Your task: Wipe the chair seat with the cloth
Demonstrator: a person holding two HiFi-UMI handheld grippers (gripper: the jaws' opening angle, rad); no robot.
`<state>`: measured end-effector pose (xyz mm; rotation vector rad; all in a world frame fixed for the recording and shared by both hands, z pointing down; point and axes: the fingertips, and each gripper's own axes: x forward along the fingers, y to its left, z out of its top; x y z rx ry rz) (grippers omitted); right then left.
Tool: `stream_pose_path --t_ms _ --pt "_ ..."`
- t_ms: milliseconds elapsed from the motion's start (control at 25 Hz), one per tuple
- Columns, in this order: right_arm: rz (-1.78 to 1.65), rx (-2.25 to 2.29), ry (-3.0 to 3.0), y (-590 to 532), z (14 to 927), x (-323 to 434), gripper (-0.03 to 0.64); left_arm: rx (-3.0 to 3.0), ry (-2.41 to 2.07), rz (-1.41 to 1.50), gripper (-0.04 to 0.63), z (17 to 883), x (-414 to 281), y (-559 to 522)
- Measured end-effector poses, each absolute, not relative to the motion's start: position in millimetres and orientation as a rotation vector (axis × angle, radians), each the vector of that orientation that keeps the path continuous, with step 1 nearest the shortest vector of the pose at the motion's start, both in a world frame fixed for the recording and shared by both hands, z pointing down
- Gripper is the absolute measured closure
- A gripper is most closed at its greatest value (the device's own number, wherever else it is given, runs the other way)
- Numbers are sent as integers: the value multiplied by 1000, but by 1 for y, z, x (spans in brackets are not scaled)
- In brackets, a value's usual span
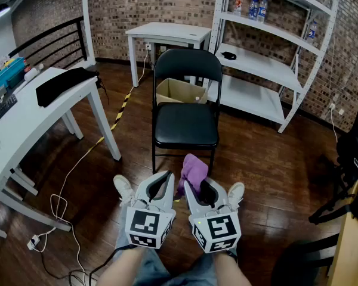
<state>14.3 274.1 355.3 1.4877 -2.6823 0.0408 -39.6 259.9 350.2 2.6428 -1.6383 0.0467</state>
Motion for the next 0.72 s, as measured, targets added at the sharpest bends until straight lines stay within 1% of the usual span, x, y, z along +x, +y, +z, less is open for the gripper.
stream_pose_path --t_ms 200,560,720 --pt "62 1508 -2680 229 362 18 505 2643 -1628 40 590 356 -36 216" --pt "92 1487 -2689 198 375 11 505 2602 -1632 78 590 378 -45 187" --pt "104 1487 -2686 185 379 14 505 2616 -1617 66 590 378 -39 174"
